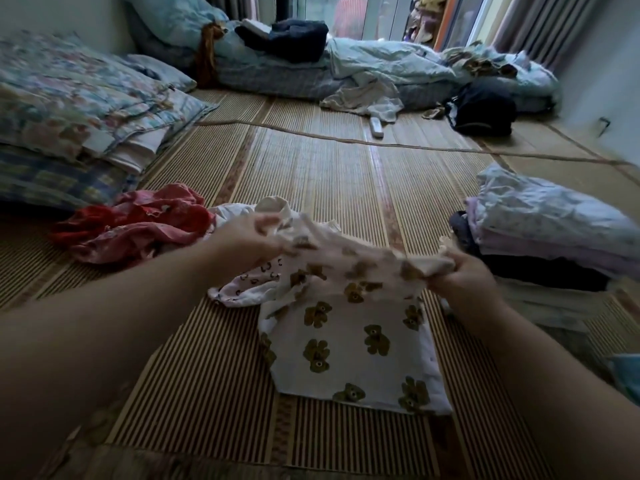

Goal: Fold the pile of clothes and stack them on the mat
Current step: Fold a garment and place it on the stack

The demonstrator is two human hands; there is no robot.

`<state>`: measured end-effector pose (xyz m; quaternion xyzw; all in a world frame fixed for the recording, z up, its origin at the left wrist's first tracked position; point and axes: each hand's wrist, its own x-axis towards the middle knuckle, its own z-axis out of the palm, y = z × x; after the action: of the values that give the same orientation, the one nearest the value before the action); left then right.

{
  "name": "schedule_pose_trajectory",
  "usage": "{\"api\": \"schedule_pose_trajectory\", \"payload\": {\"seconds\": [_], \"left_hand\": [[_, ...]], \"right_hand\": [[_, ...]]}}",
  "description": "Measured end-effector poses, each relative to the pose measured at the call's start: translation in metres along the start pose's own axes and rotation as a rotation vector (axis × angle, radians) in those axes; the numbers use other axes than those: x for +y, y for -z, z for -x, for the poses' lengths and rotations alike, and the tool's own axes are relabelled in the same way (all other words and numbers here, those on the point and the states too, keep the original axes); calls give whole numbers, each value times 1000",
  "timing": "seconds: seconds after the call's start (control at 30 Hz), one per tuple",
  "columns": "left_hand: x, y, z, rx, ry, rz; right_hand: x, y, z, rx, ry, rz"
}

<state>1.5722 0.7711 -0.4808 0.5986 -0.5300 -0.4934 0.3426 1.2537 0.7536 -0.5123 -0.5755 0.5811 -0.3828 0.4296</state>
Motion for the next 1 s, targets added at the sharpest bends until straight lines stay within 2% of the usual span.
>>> {"api": "schedule_pose_trajectory", "payload": {"seconds": [0.07,0.13,0.23,0.27,0.33,0.43,0.5,0.57,0.63,0.73,0.83,0.93,1.0], "left_hand": [[-22,-4,29,-75,-29,-154],[-44,-13,52,-153,-1,-319],[-69,-22,66,-215,-18,-794],[-72,-24,66,-214,-34,-885],[-74,-25,59,-107,-140,-938],[-71,-32,39,102,-414,-940],[-66,-40,31,-14,-465,-1123],[-62,-49,27,-166,-361,-1327],[-58,-55,28,-231,-305,-1425],[-57,-57,38,-240,-291,-1415],[-64,-61,59,-306,-374,-1310],[-73,-72,91,-483,-334,-990],[-83,-79,106,-462,-363,-880]], "right_hand": [[21,8,29,-55,10,96],[43,14,54,-112,-55,176],[60,19,79,-293,-141,379],[60,19,83,-322,-151,446],[52,15,90,-241,-117,560],[36,-11,102,14,-4,598],[30,-36,111,0,30,663],[32,-55,114,-112,16,825],[32,-60,109,-175,0,959],[32,-46,88,-214,-41,1076],[33,-28,65,-307,-157,871],[41,-30,64,-250,28,839],[44,-41,87,-155,225,849]]}}
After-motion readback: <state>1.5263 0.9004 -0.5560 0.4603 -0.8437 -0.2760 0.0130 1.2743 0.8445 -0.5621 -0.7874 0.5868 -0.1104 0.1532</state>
